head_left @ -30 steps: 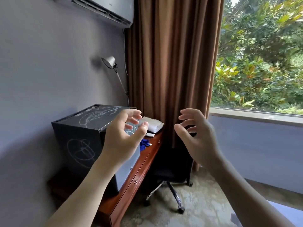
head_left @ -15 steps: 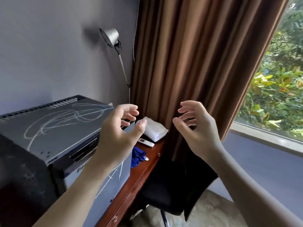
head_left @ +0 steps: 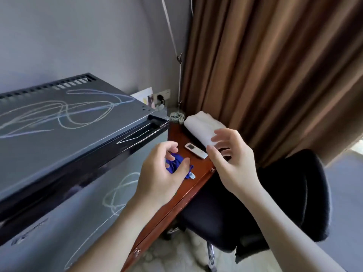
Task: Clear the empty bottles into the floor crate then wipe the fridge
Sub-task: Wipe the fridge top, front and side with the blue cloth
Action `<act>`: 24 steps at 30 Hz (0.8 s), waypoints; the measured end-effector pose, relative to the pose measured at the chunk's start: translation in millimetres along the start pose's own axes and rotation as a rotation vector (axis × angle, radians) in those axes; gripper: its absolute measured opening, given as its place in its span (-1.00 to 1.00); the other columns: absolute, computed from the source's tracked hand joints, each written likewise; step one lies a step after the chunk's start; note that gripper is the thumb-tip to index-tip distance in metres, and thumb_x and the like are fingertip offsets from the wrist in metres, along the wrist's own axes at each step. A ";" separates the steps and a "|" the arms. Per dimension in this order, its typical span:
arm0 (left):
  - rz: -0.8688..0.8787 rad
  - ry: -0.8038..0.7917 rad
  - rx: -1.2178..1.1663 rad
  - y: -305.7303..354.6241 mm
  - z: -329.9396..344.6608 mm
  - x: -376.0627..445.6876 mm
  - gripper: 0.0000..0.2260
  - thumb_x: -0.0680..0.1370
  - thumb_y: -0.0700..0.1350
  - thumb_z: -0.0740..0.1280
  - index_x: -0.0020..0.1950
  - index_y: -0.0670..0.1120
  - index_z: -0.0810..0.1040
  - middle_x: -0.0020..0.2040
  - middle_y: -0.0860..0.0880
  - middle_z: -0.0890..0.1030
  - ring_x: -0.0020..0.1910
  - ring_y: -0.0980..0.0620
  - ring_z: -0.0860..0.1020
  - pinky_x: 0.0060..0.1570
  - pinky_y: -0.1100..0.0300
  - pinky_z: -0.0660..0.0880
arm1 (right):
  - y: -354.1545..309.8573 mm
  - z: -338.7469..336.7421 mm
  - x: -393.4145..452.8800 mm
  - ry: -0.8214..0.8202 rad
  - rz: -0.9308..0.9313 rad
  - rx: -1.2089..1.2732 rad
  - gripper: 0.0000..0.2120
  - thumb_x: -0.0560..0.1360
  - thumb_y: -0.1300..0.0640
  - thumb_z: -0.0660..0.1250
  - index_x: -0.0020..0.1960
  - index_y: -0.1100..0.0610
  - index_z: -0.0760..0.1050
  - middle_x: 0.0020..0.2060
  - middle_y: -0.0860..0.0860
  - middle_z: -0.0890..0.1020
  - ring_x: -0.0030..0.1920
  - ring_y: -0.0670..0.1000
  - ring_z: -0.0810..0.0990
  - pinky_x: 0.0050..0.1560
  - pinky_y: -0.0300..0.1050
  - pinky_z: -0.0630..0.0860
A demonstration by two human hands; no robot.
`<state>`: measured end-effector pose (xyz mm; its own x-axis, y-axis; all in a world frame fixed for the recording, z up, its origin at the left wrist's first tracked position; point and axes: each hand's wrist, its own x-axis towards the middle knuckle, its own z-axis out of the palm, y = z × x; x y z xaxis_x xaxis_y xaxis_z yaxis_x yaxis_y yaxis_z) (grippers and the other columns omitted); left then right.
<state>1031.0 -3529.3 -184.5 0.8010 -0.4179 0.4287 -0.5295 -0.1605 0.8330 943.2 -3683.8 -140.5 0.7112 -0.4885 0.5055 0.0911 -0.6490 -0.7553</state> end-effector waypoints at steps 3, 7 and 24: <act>-0.066 -0.011 0.015 -23.3 44.2 6.0 -0.63 0.42 0.10 0.39 0.15 -0.03 0.52 0.02 0.09 0.57 -0.07 0.11 0.54 -0.17 0.38 0.46 | 47.7 9.9 21.3 -0.064 0.034 0.033 -0.71 0.46 0.03 0.34 0.16 0.06 0.51 -0.07 -0.14 0.61 -0.10 -0.14 0.62 -0.14 -0.35 0.50; -0.266 0.028 0.005 -57.3 97.8 10.1 -0.56 0.35 0.20 0.36 0.16 0.03 0.51 0.05 0.12 0.57 -0.02 0.13 0.56 -0.06 0.27 0.51 | 118.4 28.7 44.7 -0.176 0.122 0.053 -0.74 0.46 0.01 0.37 0.13 0.02 0.51 -0.07 -0.13 0.62 -0.12 -0.14 0.61 -0.16 -0.29 0.51; -0.887 0.050 0.328 -300.9 235.8 31.9 -0.51 0.39 -0.06 0.46 0.26 -0.13 0.44 0.17 -0.10 0.53 0.20 -0.17 0.52 0.15 -0.02 0.49 | 386.8 186.6 74.1 -0.667 0.467 -0.263 -0.55 0.50 0.02 0.36 0.35 0.10 0.42 0.18 0.06 0.59 0.12 0.11 0.56 0.03 -0.04 0.46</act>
<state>1150.1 -3705.2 -504.0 0.9561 0.0143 -0.2928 0.2319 -0.6478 0.7256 1161.2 -3862.2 -473.0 0.9047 -0.3476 -0.2465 -0.4191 -0.6212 -0.6622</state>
